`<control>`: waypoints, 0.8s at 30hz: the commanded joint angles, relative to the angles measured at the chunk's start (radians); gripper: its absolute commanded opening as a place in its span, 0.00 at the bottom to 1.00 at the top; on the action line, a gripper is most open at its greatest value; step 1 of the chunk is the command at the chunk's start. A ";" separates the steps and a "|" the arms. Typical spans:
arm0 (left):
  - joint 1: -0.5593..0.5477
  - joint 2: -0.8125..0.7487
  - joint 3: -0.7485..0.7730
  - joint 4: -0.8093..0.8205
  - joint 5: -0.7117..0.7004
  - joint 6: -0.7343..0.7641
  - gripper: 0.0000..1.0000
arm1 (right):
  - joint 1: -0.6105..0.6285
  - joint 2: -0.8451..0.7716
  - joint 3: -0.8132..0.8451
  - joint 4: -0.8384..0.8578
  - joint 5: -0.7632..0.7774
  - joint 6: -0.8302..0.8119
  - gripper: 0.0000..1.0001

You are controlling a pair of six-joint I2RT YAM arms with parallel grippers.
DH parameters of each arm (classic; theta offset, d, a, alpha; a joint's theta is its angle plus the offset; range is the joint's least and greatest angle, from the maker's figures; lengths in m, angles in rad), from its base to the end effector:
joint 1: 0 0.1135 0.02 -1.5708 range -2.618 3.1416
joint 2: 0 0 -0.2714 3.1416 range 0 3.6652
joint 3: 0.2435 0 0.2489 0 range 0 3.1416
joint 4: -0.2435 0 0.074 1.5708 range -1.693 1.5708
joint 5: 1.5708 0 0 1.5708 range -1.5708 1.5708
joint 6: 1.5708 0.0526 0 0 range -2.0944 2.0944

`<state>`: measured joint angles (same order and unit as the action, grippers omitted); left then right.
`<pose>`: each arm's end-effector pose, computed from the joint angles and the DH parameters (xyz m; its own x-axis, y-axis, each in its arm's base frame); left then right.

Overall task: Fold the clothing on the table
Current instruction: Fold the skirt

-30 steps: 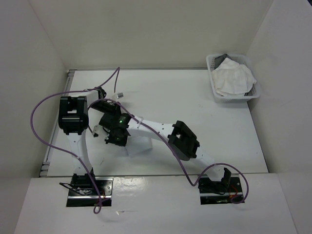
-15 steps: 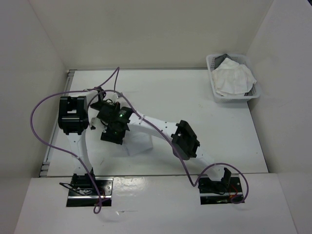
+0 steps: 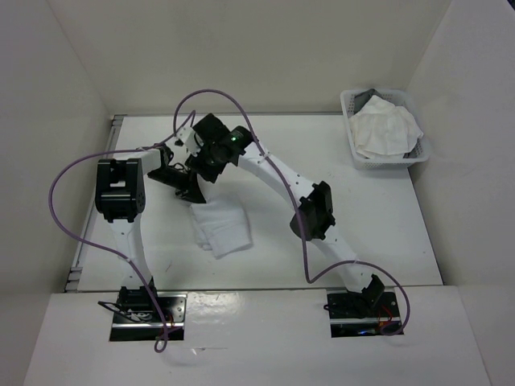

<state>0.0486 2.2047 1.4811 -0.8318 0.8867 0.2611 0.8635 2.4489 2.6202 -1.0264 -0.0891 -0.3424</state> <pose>0.4047 -0.0211 0.1100 -0.9697 0.1162 -0.2149 0.2397 0.6229 -0.7447 0.3470 0.4132 0.2917 -0.1950 -0.7427 -0.6406 -0.9135 0.3753 -0.1571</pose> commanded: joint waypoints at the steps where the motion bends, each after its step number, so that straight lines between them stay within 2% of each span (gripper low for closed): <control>1: -0.003 0.006 -0.005 0.022 -0.065 0.056 0.08 | 0.017 0.055 0.031 -0.075 -0.041 -0.020 0.62; 24: -0.003 0.006 -0.005 0.022 -0.055 0.066 0.08 | 0.045 0.130 0.055 -0.164 -0.172 -0.087 0.62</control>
<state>0.0486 2.2047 1.4811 -0.8326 0.8871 0.2665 0.8967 2.5423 2.6225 -1.1595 -0.2359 -0.4145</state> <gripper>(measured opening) 0.095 0.622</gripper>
